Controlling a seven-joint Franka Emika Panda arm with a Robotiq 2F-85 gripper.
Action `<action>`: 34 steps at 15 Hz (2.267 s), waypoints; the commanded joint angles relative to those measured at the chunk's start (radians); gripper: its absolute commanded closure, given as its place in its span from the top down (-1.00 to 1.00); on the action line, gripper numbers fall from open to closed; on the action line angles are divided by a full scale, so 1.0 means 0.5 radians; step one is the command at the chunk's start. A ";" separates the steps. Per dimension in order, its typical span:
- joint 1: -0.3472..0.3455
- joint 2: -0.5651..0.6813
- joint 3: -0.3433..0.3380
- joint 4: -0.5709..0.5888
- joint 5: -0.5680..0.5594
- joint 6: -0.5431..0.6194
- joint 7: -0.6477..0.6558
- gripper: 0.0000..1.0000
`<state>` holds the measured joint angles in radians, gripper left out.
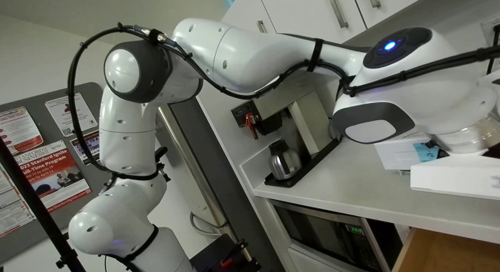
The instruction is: Close the top left drawer
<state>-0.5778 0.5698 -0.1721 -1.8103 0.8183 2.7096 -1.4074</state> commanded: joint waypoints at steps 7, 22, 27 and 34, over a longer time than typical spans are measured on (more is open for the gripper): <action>-0.056 0.262 0.125 0.344 -0.502 -0.066 0.468 1.00; -0.279 0.600 0.430 0.732 -0.915 -0.052 0.637 0.73; -0.301 0.646 0.471 0.797 -0.974 -0.058 0.643 -0.15; -0.296 0.653 0.464 0.829 -1.007 -0.063 0.716 -0.73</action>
<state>-0.7144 0.8891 0.0463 -1.4246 0.3508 2.7024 -1.1011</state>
